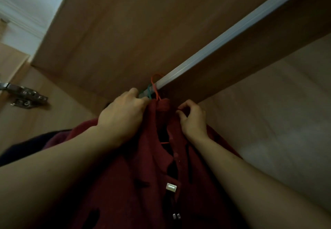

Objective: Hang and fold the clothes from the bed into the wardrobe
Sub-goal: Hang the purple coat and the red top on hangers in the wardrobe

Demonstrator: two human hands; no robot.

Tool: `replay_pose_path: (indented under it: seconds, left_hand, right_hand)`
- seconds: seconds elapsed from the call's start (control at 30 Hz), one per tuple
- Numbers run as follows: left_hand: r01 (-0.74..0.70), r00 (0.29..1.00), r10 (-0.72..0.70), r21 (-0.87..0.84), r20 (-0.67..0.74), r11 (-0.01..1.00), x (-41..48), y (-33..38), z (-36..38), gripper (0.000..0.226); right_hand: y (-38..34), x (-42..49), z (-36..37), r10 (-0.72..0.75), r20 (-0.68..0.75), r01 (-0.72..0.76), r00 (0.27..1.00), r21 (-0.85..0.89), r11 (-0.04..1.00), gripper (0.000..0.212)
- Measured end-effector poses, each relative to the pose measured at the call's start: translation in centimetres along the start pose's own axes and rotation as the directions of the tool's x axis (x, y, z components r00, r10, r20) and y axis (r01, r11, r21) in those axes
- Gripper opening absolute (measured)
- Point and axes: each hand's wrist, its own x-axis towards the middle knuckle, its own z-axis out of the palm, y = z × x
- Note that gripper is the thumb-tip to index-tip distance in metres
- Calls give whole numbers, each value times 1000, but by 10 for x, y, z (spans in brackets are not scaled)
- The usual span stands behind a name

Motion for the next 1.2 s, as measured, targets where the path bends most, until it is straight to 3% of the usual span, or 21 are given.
replay_pose_path:
  seconds: [0.13, 0.2, 0.27, 0.4, 0.53, 0.7, 0.87, 1.0, 1.2]
  left_hand:
    - [-114, 990, 125, 144, -70, 983, -21, 4, 13, 28]
    - [-167, 982, 182, 215, -52, 962, -34, 13, 16, 29]
    - [-173, 983, 181, 241, -12, 955, -49, 20, 16, 38]
    - [-101, 983, 49, 303, 176, 948, -79, 30, 5, 83]
    - [-135, 964, 31, 381, 266, 915, -126, 33, 4, 86]
    - [-160, 958, 60, 346, 282, 925, -167, 39, -4, 82]
    - [-164, 952, 82, 265, 296, 950, -195, 49, 4, 82]
    - [-211, 941, 104, 318, 323, 924, -199, 38, 19, 82]
    - [-225, 927, 58, 425, 371, 877, -204, 23, 42, 85]
  right_hand:
    - [13, -25, 5, -21, -39, 23, 999, 62, 998, 2]
    - [18, -37, 4, -51, -54, 54, 997, 54, 997, 12]
    - [19, -47, 2, -64, 34, 64, 997, -7, 998, 28]
    - [26, -72, -15, 59, 316, 58, 947, -349, 935, 61]
    - [44, -101, -54, 278, 329, -1, 903, -644, 765, 81]
    - [46, -160, -82, 401, 426, -52, 811, -630, 775, 88]
    - [53, -223, -81, 405, 440, -37, 801, -640, 767, 89]
    - [66, -239, -58, 403, 425, -11, 810, -677, 736, 87]
    - [70, -247, -42, 424, 513, 47, 746, -677, 735, 89]
